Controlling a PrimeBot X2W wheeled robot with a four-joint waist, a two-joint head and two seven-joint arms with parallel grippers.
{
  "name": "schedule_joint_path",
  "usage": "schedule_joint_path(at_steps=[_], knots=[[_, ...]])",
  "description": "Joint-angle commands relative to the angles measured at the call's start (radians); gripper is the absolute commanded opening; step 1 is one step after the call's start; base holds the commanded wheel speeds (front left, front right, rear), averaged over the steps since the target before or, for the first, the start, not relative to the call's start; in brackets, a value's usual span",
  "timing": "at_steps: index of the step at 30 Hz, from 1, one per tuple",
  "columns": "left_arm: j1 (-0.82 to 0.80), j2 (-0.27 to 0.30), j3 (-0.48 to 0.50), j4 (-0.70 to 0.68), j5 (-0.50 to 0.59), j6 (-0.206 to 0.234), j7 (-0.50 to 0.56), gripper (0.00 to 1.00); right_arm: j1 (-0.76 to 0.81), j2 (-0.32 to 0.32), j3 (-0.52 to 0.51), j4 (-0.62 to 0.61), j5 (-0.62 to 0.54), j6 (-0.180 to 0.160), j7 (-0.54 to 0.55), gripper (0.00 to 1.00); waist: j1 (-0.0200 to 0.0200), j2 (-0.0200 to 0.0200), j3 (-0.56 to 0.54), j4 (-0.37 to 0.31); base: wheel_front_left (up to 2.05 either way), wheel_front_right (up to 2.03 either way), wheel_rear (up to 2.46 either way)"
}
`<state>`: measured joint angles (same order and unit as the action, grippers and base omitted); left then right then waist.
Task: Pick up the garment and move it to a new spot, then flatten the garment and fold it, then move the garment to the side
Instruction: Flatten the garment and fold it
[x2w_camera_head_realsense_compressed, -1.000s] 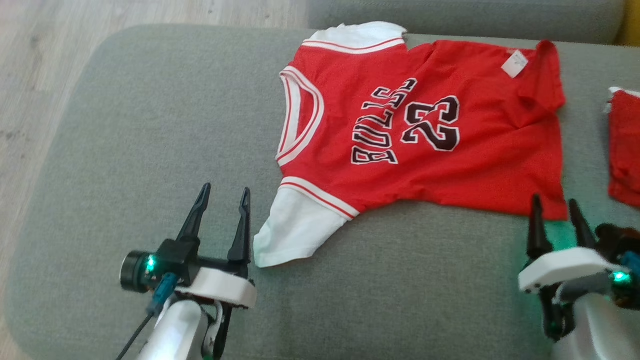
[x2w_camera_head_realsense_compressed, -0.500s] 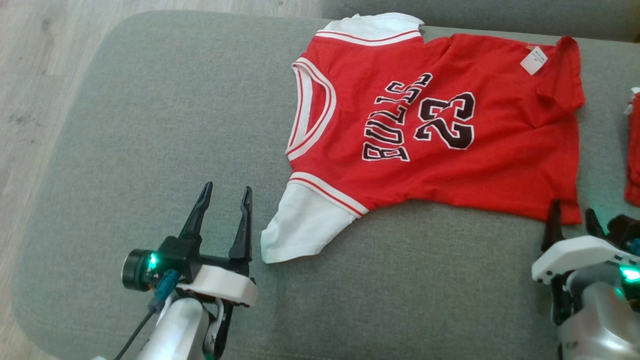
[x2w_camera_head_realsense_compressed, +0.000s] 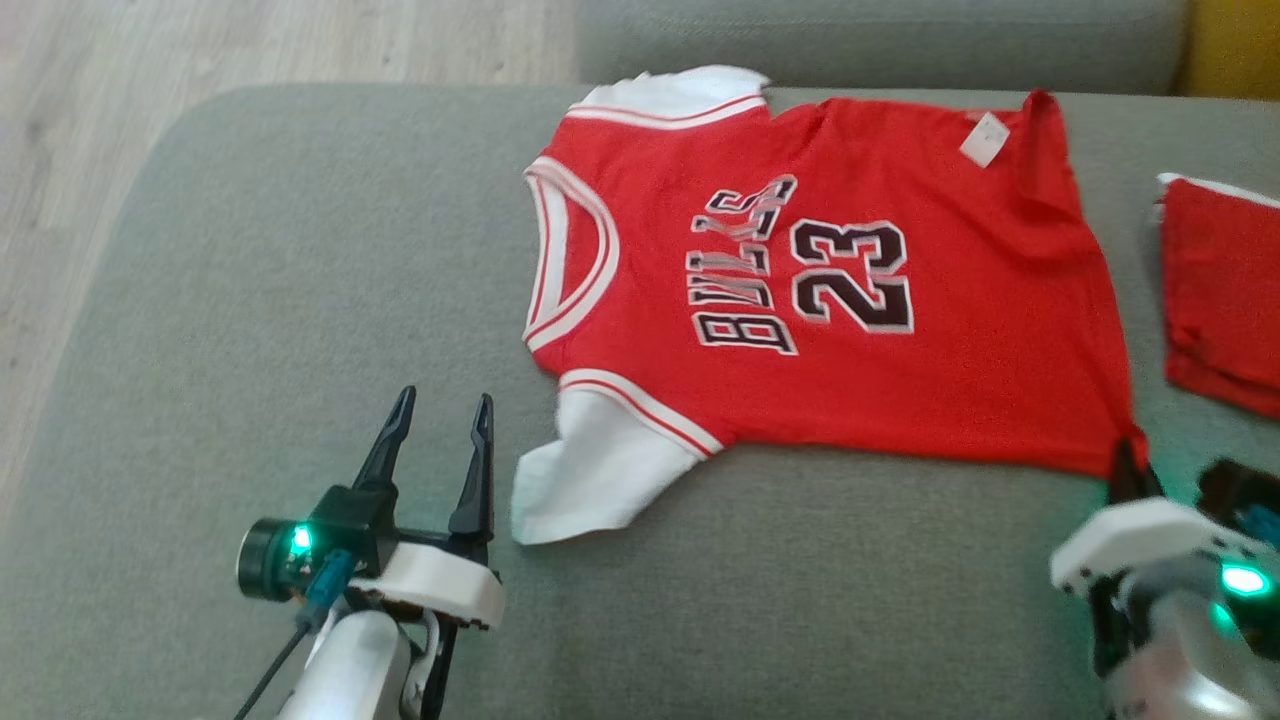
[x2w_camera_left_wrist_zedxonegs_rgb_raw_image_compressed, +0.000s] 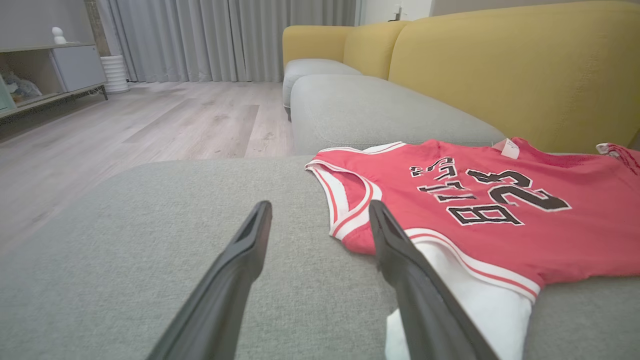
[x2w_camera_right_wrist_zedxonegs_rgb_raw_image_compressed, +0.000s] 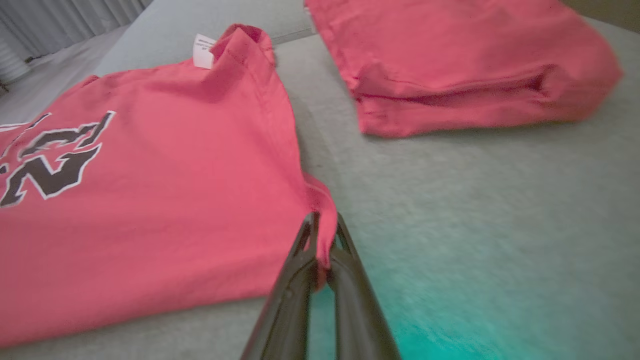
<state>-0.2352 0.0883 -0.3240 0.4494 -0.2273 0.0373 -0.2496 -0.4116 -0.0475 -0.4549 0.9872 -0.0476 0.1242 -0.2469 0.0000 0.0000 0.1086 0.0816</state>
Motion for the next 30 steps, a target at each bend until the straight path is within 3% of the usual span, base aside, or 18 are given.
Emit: schedule_joint_path(at_steps=[1, 10, 11, 12, 15, 19, 22, 26, 30], knots=[[-0.013, 0.008, 0.035, -0.023, 0.006, 0.000, -0.012, 1.00, 0.012, -0.003, -0.004, -0.044, -0.019, 0.007, -0.012, 0.00, 0.0000, 0.0000, -0.020, -0.022, 0.00, 0.00, 0.00], [-0.015, 0.000, 0.027, -0.009, 0.008, -0.007, -0.012, 1.00, 0.065, -0.003, -0.034, -0.074, -0.034, 0.007, -0.013, 0.00, 0.0000, 0.0000, -0.029, -0.039, 0.00, 0.00, 0.00], [-0.016, -0.001, 0.028, -0.009, 0.007, -0.007, -0.012, 1.00, 0.068, -0.003, -0.040, -0.081, -0.042, 0.007, -0.013, 0.41, 0.0000, 0.0000, -0.029, -0.040, 0.00, 0.00, 0.00], [-0.016, -0.001, 0.028, -0.008, 0.007, -0.008, -0.012, 1.00, 0.068, -0.003, -0.043, -0.091, -0.047, 0.007, -0.013, 1.00, 0.0000, 0.0000, -0.028, -0.040, 0.00, 0.00, 0.00], [-0.020, -0.002, 0.029, -0.007, 0.008, -0.010, -0.012, 1.00, 0.045, -0.003, 0.034, -0.179, 0.003, 0.007, -0.014, 1.00, 0.0000, 0.0000, -0.025, -0.042, 0.00, 0.00, 0.00], [-0.029, -0.001, 0.040, -0.017, 0.004, -0.012, -0.012, 1.00, 0.106, -0.003, 0.257, -0.457, 0.197, 0.007, -0.015, 1.00, 0.0000, 0.0000, -0.016, -0.051, 0.00, 0.00, 0.00], [-0.043, 0.002, 0.044, -0.016, 0.000, -0.020, -0.012, 1.00, 0.196, -0.003, 0.370, -0.620, 0.267, 0.007, -0.015, 1.00, 0.0000, 0.0000, -0.002, -0.064, 0.00, 0.00, 0.00], [-0.103, 0.014, 0.039, 0.009, -0.004, -0.043, 0.010, 1.00, 0.262, -0.003, 0.438, -0.719, 0.289, 0.007, -0.015, 1.00, 0.0000, 0.0000, 0.030, -0.088, 0.00, 0.00, 0.00], [-0.185, 0.027, 0.023, 0.088, -0.020, -0.088, 0.114, 1.00, 0.281, -0.003, 0.466, -0.753, 0.299, 0.007, -0.015, 1.00, 0.0000, 0.0000, 0.062, -0.124, 0.00, 0.00, 0.00]])
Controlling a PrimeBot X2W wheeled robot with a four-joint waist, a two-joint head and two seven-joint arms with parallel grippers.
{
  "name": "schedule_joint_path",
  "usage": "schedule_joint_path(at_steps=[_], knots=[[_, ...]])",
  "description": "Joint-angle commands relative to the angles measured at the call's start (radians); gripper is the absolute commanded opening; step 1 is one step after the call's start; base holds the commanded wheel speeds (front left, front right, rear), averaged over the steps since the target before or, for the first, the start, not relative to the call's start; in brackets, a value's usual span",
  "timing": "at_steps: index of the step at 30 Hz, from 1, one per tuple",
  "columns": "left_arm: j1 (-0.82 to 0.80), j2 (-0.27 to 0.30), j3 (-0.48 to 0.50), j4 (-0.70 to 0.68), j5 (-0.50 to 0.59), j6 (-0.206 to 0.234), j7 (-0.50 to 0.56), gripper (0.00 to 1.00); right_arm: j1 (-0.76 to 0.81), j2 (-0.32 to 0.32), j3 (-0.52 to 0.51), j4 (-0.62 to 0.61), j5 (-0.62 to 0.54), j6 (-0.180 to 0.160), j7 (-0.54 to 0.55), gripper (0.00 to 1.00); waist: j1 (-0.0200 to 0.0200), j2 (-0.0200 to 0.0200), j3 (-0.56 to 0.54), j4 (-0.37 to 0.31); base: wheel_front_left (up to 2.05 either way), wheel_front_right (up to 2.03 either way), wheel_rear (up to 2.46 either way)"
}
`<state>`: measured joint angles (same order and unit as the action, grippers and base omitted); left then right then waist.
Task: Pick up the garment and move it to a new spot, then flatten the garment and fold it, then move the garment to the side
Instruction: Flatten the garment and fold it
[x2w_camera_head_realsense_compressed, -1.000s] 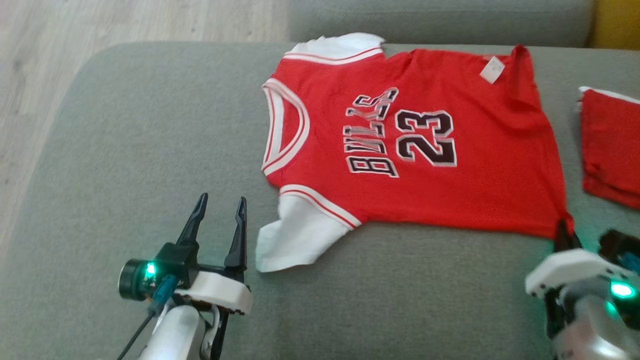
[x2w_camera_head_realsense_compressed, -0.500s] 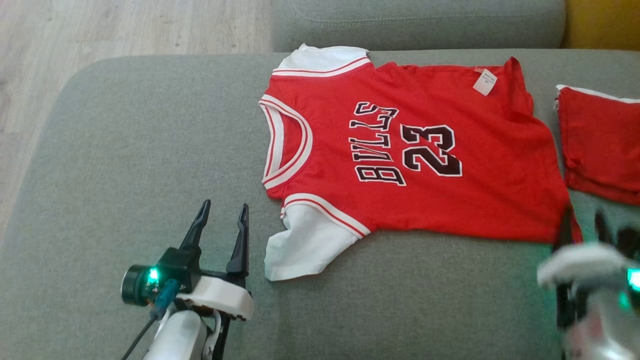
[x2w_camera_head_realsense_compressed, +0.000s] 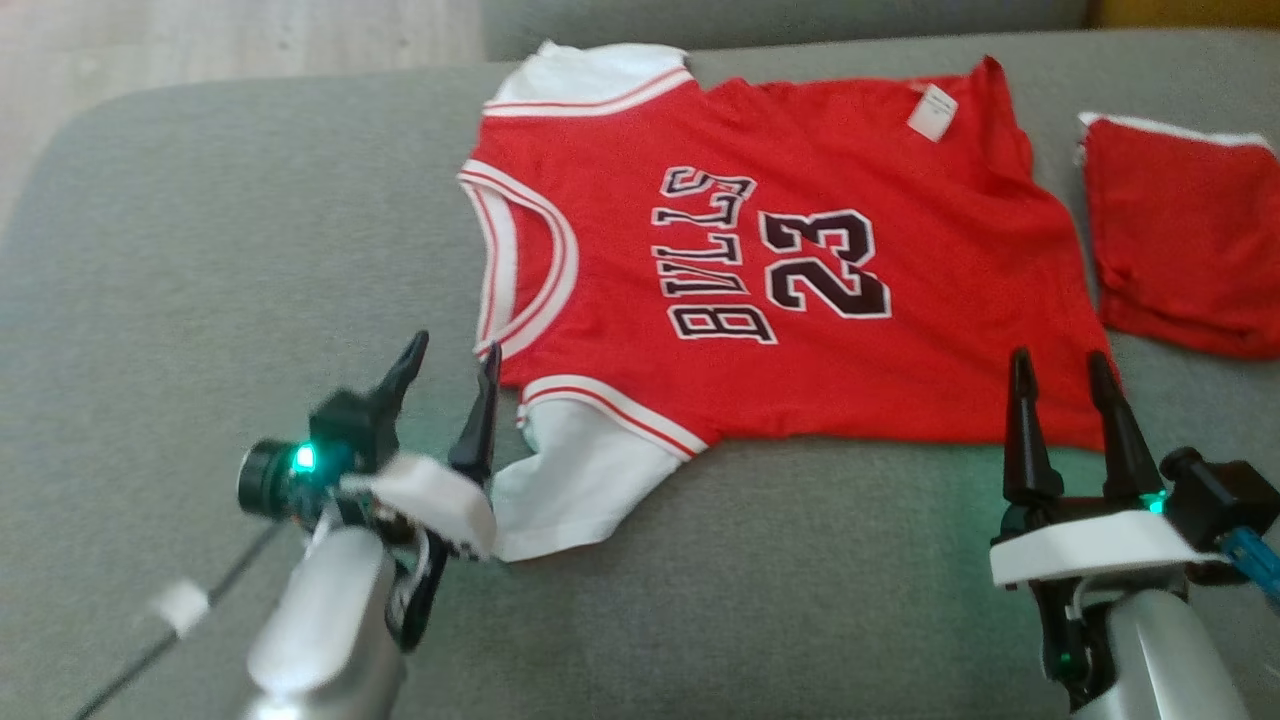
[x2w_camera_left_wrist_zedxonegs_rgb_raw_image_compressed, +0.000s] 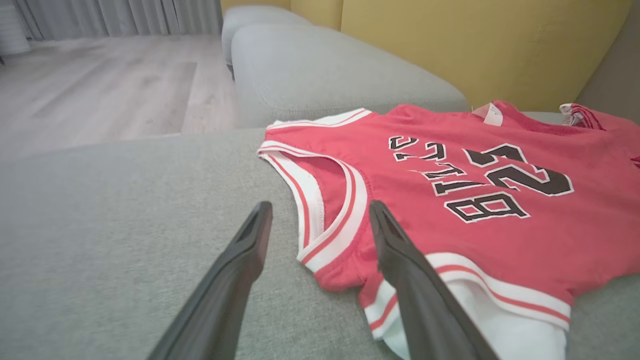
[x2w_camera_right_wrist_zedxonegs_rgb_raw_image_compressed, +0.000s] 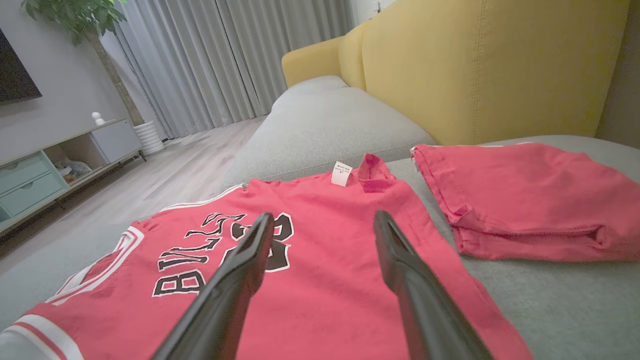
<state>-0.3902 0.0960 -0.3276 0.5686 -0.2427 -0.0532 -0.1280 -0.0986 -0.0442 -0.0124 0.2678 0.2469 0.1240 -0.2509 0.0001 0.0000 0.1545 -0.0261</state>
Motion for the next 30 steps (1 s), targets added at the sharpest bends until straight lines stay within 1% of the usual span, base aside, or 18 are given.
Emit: schedule_joint_path(at_steps=[1, 4, 8, 13, 17, 18, 19, 20, 22, 25, 30], knots=[[-0.049, 0.017, 0.030, -0.009, -0.021, -0.008, 0.017, 1.00, -0.031, -0.006, 0.026, -0.038, 0.004, 0.007, -0.011, 1.00, -0.0001, 0.0000, 0.024, -0.027, 0.00, 0.00, 0.00], [-0.097, 0.023, 0.024, 0.074, -0.048, -0.032, 0.105, 1.00, -0.035, -0.006, 0.032, -0.048, 0.006, 0.007, -0.011, 1.00, -0.0001, 0.0000, 0.046, -0.058, 0.00, 0.00, 0.00], [-0.143, 0.039, 0.017, 0.162, -0.043, -0.026, 0.169, 1.00, -0.039, -0.006, 0.032, -0.060, 0.015, 0.007, -0.011, 1.00, -0.0001, 0.0000, 0.071, -0.092, 0.00, 0.00, 0.00], [-0.180, 0.056, 0.013, 0.235, -0.029, -0.002, 0.167, 1.00, -0.040, -0.006, 0.035, -0.062, 0.021, 0.007, -0.011, 1.00, -0.0001, 0.0000, 0.086, -0.113, 0.00, 0.00, 0.00], [-0.195, 0.052, 0.005, 0.270, -0.043, -0.027, 0.148, 1.00, -0.039, -0.006, 0.039, -0.062, 0.023, 0.007, -0.011, 1.00, -0.0001, 0.0000, 0.091, -0.122, 0.00, 0.00, 0.00], [-0.198, 0.050, 0.003, 0.275, -0.048, -0.034, 0.142, 0.46, -0.040, -0.006, 0.040, -0.062, 0.023, 0.007, -0.011, 1.00, -0.0001, 0.0000, 0.091, -0.124, 0.00, 0.00, 0.00], [-0.198, 0.050, 0.003, 0.275, -0.048, -0.034, 0.142, 0.46, -0.040, -0.006, 0.040, -0.062, 0.023, 0.007, -0.011, 1.00, -0.0001, 0.0000, 0.091, -0.124, 0.00, 0.00, 0.00], [-0.203, 0.050, 0.002, 0.279, -0.053, -0.039, 0.134, 0.00, -0.040, -0.006, 0.040, -0.061, 0.023, 0.007, -0.011, 1.00, -0.0001, 0.0000, 0.090, -0.125, 0.00, 0.00, 0.00], [-0.220, 0.058, 0.001, 0.289, -0.060, -0.047, 0.105, 0.00, -0.040, -0.006, 0.040, -0.057, 0.022, 0.007, -0.011, 1.00, -0.0001, 0.0000, 0.085, -0.126, 0.00, 0.00, 0.00], [-0.243, 0.069, 0.008, 0.293, -0.064, -0.048, 0.073, 0.00, -0.038, -0.006, 0.041, -0.052, 0.020, 0.007, -0.011, 1.00, -0.0001, 0.0000, 0.080, -0.122, 0.00, 0.00, 0.00], [-0.300, 0.107, 0.022, 0.295, -0.071, -0.050, 0.055, 0.00, -0.040, -0.006, 0.043, -0.048, 0.018, 0.007, -0.011, 1.00, -0.0001, 0.0000, 0.079, -0.111, 0.00, 0.00, 0.00]])
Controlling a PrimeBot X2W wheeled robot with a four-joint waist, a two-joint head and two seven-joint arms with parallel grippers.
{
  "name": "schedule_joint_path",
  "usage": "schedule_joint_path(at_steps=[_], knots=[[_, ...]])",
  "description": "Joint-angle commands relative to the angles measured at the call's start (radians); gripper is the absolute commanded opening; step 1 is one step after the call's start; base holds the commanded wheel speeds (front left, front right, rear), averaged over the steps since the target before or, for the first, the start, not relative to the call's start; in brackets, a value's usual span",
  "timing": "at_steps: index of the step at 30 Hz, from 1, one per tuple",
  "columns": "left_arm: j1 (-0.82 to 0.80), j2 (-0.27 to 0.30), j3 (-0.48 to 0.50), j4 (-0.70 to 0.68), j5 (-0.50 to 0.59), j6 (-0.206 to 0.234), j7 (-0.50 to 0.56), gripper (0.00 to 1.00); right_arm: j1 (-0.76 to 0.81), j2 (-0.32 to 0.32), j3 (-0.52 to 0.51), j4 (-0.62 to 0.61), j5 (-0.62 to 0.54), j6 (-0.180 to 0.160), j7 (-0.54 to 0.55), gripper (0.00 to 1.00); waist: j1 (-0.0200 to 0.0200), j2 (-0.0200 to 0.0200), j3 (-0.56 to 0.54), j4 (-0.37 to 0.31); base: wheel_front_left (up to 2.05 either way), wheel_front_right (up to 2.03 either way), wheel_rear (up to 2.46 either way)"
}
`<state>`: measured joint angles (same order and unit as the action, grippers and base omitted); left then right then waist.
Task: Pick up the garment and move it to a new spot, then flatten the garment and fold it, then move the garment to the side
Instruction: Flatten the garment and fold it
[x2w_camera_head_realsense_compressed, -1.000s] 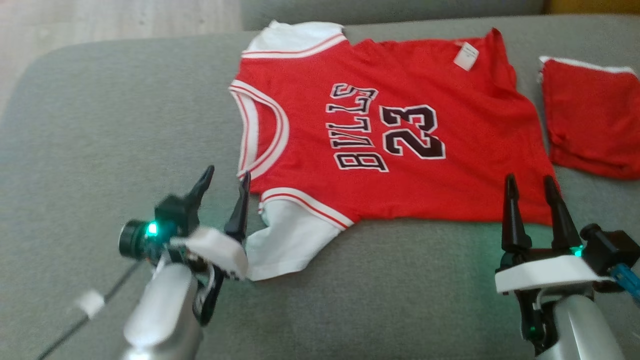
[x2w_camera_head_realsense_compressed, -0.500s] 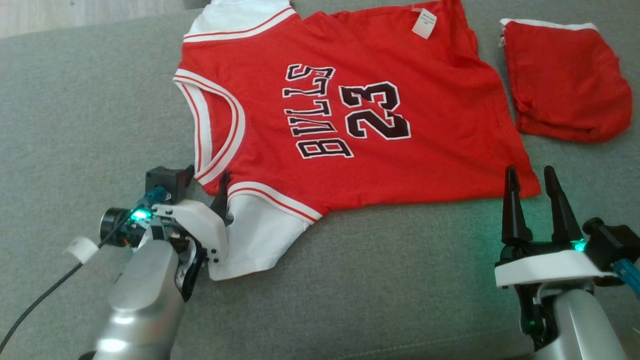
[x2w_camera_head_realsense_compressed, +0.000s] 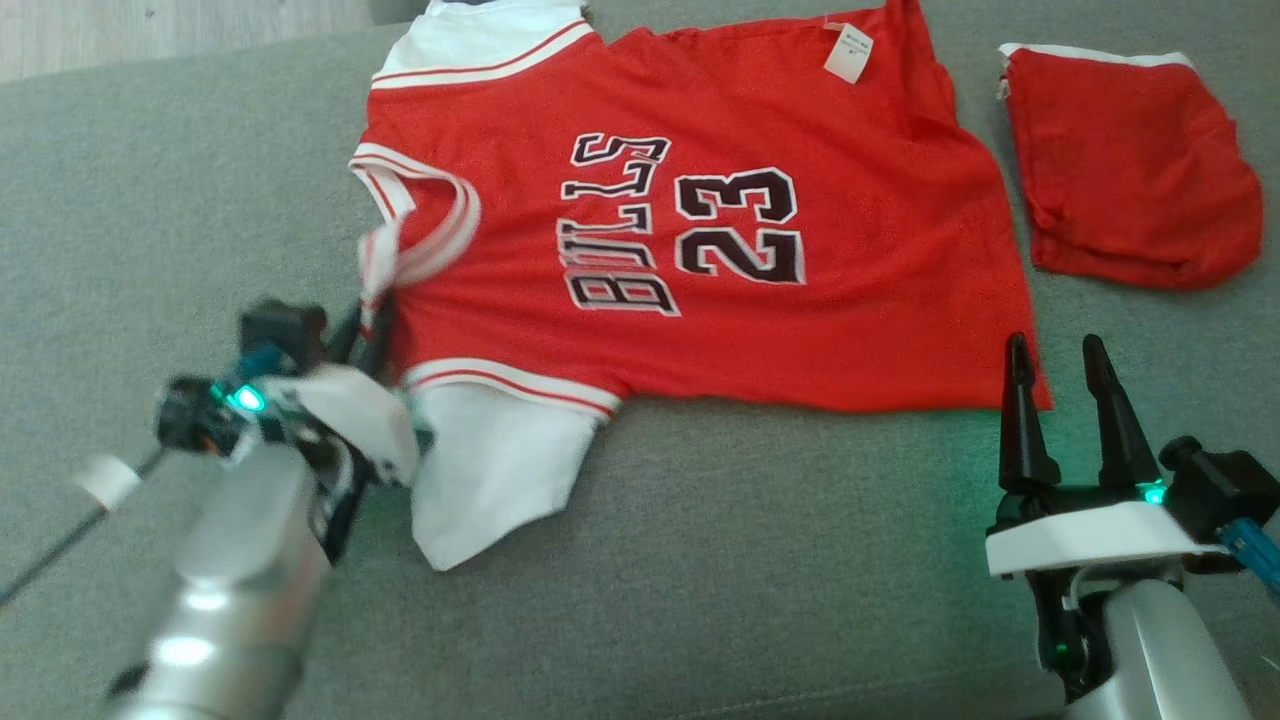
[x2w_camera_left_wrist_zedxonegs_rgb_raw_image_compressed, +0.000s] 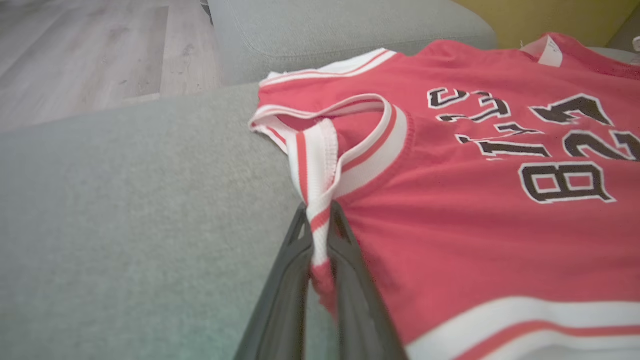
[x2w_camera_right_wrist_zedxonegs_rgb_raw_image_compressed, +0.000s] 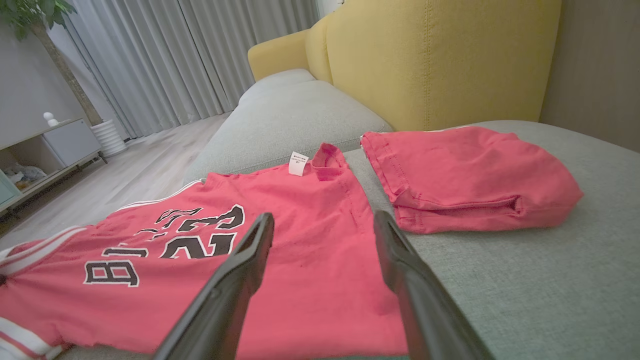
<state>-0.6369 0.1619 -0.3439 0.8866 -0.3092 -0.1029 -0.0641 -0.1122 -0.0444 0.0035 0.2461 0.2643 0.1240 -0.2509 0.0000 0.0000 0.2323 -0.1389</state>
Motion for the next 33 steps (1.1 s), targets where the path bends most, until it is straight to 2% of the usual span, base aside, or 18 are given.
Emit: schedule_joint_path(at_steps=[1, 6, 14, 16, 21, 26, 33], knots=[[-0.067, 0.051, 0.038, -0.022, -0.005, -0.002, -0.004, 0.00, -0.028, -0.006, 0.027, -0.026, 0.000, 0.007, -0.011, 1.00, 0.0000, 0.0000, 0.003, 0.004, 0.00, 0.00, 0.00], [-0.140, 0.113, 0.041, -0.008, -0.008, -0.011, 0.033, 0.00, -0.043, -0.006, 0.035, -0.023, 0.000, 0.007, -0.011, 1.00, 0.0000, 0.0000, 0.021, 0.009, 0.00, 0.00, 0.00], [-0.225, 0.195, -0.016, 0.024, -0.013, -0.026, 0.096, 0.00, -0.062, -0.006, 0.056, -0.022, 0.006, 0.007, -0.011, 1.00, 0.0000, 0.0000, 0.051, 0.006, 0.00, 0.00, 0.00], [-0.237, 0.209, -0.028, 0.029, -0.008, -0.026, 0.082, 1.00, -0.064, -0.006, 0.059, -0.022, 0.008, 0.007, -0.011, 1.00, 0.0000, 0.0000, 0.054, 0.006, 0.00, 0.00, 0.00], [-0.237, 0.198, -0.031, 0.040, -0.001, -0.004, -0.009, 1.00, -0.067, -0.006, 0.059, -0.023, 0.012, 0.007, -0.011, 1.00, 0.0000, 0.0000, 0.043, 0.021, 0.00, 0.00, 0.00], [-0.192, 0.165, -0.048, 0.016, 0.020, 0.046, -0.128, 1.00, -0.062, -0.006, 0.044, -0.034, -0.002, 0.007, -0.011, 1.00, 0.0000, 0.0000, 0.003, 0.059, 0.00, 0.00, 0.00], [-0.066, 0.101, -0.056, -0.097, 0.013, 0.097, -0.184, 1.00, -0.037, -0.006, -0.003, -0.030, -0.025, 0.007, -0.011, 1.00, 0.0000, 0.0000, -0.059, 0.129, 0.00, 0.00, 0.00]])
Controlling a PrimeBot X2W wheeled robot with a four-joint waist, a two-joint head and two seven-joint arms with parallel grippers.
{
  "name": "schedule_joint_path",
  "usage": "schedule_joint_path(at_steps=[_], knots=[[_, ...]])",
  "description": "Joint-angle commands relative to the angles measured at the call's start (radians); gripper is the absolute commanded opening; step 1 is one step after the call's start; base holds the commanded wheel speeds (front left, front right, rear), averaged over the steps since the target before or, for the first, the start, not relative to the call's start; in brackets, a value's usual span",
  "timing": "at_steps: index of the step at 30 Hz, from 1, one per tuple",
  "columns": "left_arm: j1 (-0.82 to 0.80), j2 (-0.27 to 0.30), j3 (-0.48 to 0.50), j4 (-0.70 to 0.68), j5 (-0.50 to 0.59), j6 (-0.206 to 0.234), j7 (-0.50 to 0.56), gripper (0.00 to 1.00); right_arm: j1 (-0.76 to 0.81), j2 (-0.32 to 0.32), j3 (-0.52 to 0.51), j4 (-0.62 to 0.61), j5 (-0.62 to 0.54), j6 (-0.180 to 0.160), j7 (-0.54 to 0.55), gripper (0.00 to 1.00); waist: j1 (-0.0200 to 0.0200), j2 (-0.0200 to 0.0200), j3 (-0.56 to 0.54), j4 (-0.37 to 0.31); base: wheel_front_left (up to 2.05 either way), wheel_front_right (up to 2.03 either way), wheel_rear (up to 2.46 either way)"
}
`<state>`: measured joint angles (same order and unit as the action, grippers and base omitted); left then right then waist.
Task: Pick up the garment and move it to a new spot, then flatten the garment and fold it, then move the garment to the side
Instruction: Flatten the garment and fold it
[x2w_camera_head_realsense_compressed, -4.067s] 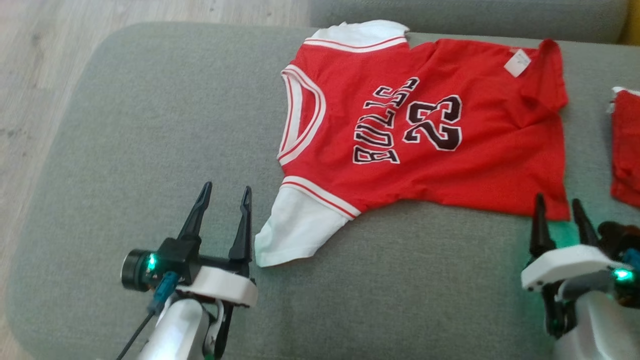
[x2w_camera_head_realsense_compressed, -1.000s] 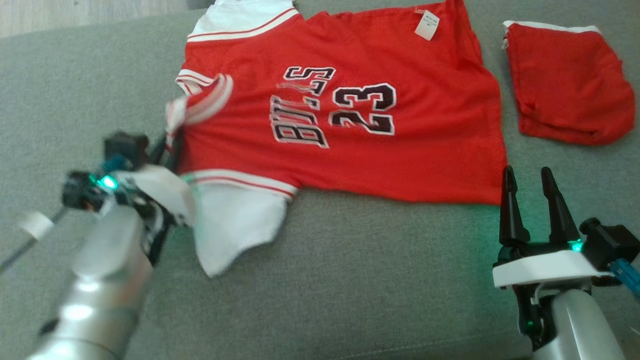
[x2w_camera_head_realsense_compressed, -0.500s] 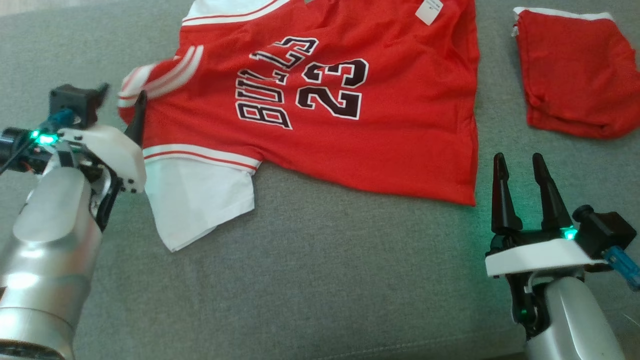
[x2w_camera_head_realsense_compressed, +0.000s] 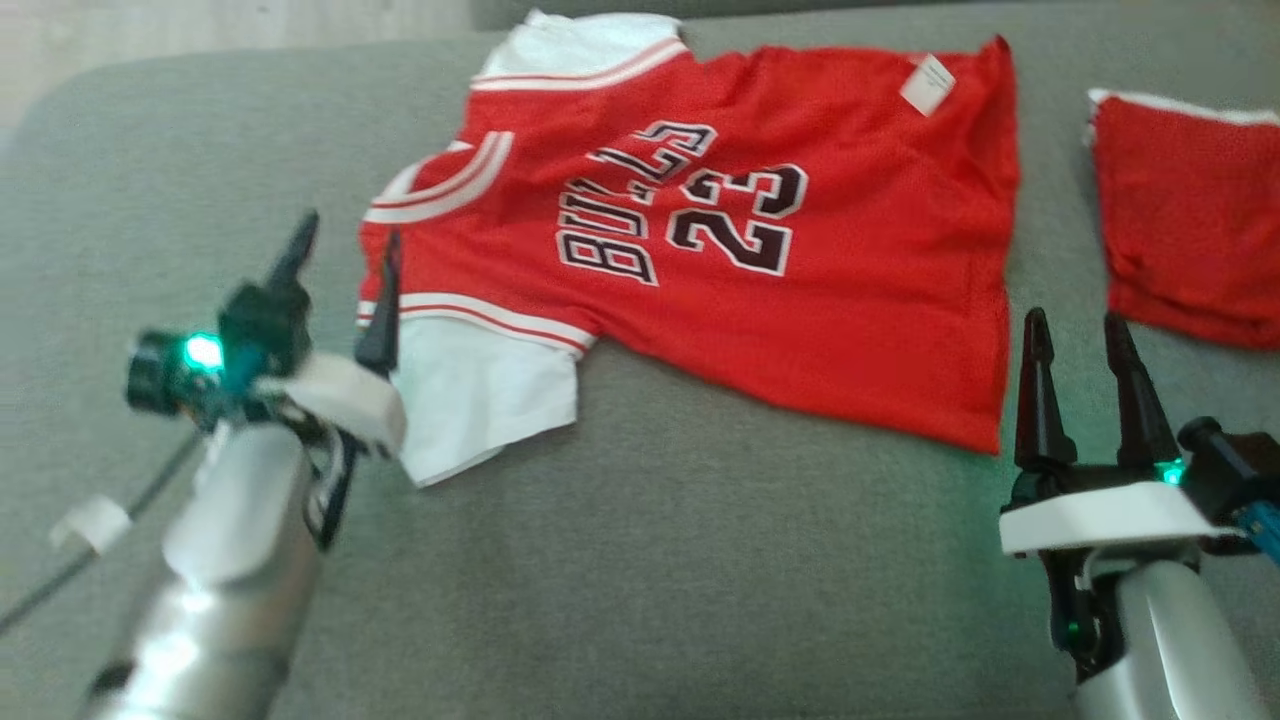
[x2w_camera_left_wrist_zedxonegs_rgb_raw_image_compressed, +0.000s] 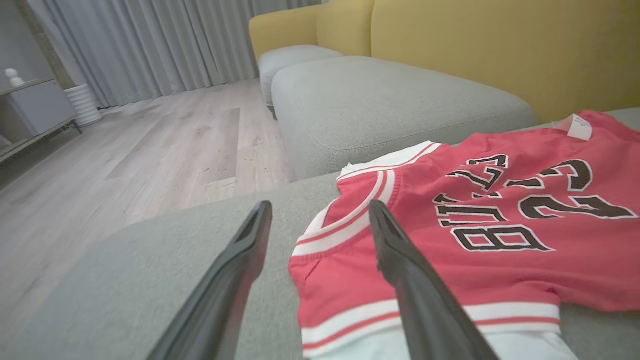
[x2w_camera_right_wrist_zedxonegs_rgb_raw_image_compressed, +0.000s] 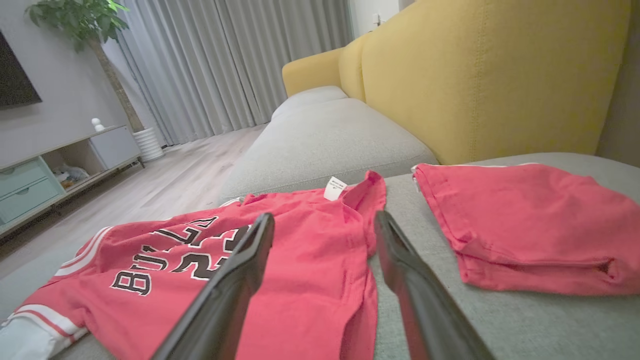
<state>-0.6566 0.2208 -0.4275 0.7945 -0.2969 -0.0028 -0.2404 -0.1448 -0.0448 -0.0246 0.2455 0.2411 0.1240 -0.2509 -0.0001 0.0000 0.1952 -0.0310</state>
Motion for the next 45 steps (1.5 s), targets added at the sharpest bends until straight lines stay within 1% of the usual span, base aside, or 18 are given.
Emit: schedule_joint_path(at_steps=[1, 7, 10, 11, 13, 16, 20, 25, 32, 34, 41, 45], knots=[[-0.019, 0.033, 0.029, -0.032, -0.002, 0.009, -0.012, 1.00, 0.001, -0.005, 0.019, -0.029, -0.007, 0.007, -0.011, 1.00, 0.0001, 0.0000, -0.032, 0.034, 0.00, 0.00, 0.00], [0.157, -0.008, 0.040, -0.230, -0.004, 0.088, -0.020, 1.00, 0.035, -0.005, -0.003, -0.041, -0.018, 0.007, -0.011, 1.00, 0.0001, 0.0000, -0.074, 0.104, 0.00, 0.00, 0.00], [0.242, -0.020, 0.034, -0.322, 0.016, 0.125, -0.021, 1.00, 0.051, -0.005, 0.012, -0.041, -0.045, 0.007, -0.011, 1.00, 0.0001, 0.0000, -0.085, 0.131, 0.00, 0.00, 0.00], [0.292, -0.028, 0.037, -0.376, 0.024, 0.142, -0.021, 1.00, 0.059, -0.005, 0.019, -0.044, -0.068, 0.007, -0.011, 1.00, 0.0001, 0.0000, -0.087, 0.142, 0.00, 0.00, 0.00], [0.334, -0.037, 0.046, -0.419, 0.025, 0.155, -0.021, 1.00, 0.065, -0.005, 0.019, -0.049, -0.074, 0.007, -0.011, 1.00, 0.0001, 0.0000, -0.087, 0.147, 0.00, 0.00, 0.00], [0.376, -0.049, 0.055, -0.457, 0.026, 0.161, -0.021, 1.00, 0.071, -0.005, 0.015, -0.058, -0.070, 0.007, -0.011, 1.00, 0.0001, 0.0000, -0.086, 0.153, 0.00, 0.00, 0.00], [0.388, -0.052, 0.053, -0.457, 0.028, 0.150, -0.021, 1.00, 0.067, -0.005, 0.018, -0.065, -0.066, 0.007, -0.011, 1.00, 0.0001, 0.0000, -0.074, 0.148, 0.00, 0.00, 0.00], [0.361, -0.043, 0.038, -0.363, 0.015, 0.121, 0.039, 1.00, 0.057, -0.005, 0.018, -0.064, -0.063, 0.007, -0.011, 1.00, 0.0001, 0.0000, -0.047, 0.128, 0.00, 0.00, 0.00], [0.314, -0.049, 0.028, -0.245, -0.027, 0.065, 0.102, 1.00, 0.046, -0.005, 0.021, -0.056, -0.060, 0.007, -0.011, 1.00, 0.0001, 0.0000, -0.007, 0.090, 0.00, 0.00, 0.00], [0.298, -0.046, 0.021, -0.216, -0.023, 0.060, 0.114, 1.00, 0.042, -0.005, 0.022, -0.054, -0.060, 0.007, -0.011, 1.00, 0.0001, 0.0000, 0.004, 0.080, 0.00, 0.00, 0.00], [0.268, -0.040, 0.009, -0.127, -0.024, 0.066, 0.176, 1.00, 0.031, -0.005, 0.020, -0.046, -0.054, 0.007, -0.011, 1.00, 0.0001, 0.0000, 0.018, 0.050, 0.00, 0.00, 0.00], [0.266, -0.041, -0.003, -0.101, -0.029, 0.054, 0.209, 1.00, 0.030, -0.005, 0.022, -0.044, -0.051, 0.007, -0.011, 1.00, 0.0001, 0.0000, 0.018, 0.044, 0.00, 0.00, 0.00]])
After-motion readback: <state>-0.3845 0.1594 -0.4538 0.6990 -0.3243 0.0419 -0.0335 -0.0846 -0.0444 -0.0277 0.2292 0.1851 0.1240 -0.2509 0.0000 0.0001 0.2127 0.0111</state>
